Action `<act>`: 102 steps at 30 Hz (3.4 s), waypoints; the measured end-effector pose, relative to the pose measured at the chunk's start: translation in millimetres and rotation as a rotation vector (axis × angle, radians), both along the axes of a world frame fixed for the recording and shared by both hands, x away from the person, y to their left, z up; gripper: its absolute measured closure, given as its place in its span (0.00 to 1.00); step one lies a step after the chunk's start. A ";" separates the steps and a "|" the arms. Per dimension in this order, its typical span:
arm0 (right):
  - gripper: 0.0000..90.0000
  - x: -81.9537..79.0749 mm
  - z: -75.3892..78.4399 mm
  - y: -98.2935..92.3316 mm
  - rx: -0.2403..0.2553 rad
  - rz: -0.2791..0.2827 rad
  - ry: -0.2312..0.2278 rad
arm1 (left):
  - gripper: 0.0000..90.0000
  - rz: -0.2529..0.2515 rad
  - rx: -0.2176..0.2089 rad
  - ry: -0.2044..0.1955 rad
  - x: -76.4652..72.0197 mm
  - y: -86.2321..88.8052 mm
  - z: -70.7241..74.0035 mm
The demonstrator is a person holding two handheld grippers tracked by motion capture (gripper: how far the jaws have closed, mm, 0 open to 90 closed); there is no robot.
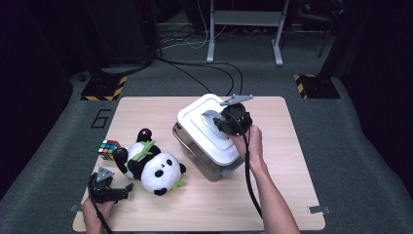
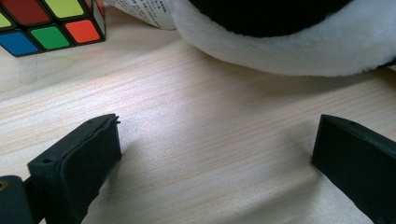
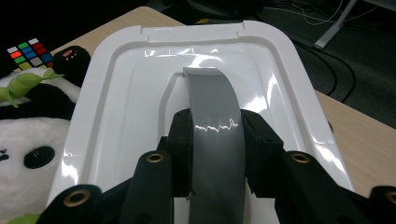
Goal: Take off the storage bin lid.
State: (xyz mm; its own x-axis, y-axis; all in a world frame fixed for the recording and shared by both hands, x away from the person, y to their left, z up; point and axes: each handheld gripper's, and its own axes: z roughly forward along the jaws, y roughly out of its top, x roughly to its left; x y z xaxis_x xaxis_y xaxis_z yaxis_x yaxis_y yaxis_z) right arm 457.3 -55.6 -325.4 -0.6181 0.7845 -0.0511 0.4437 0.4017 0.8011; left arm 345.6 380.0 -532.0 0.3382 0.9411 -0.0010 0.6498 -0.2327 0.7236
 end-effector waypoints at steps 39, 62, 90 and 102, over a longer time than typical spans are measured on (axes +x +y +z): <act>0.75 -6.9 -2.4 -112.0 0.029 -0.243 -0.005 | 0.01 0.000 0.002 0.000 -0.1 0.0 0.1; 0.75 -0.4 -39.3 -162.7 0.038 -0.424 0.041 | 0.01 -0.001 0.002 0.000 -0.1 0.0 0.1; 0.74 22.5 -118.4 -166.3 0.054 -0.545 0.150 | 0.01 -0.001 0.002 0.001 -0.1 0.1 0.2; 0.74 28.2 -139.0 -162.6 0.037 -0.562 0.178 | 0.01 -0.001 0.002 0.000 -0.2 0.0 0.2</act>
State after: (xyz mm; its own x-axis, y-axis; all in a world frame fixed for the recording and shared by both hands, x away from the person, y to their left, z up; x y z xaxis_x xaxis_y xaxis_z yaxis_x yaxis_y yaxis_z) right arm 485.5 -218.2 -464.4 -0.1036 0.9934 0.0489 0.7096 0.0394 0.7035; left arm 345.4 380.0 -531.9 0.3394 0.9407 0.0009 0.6497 -0.2351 0.7229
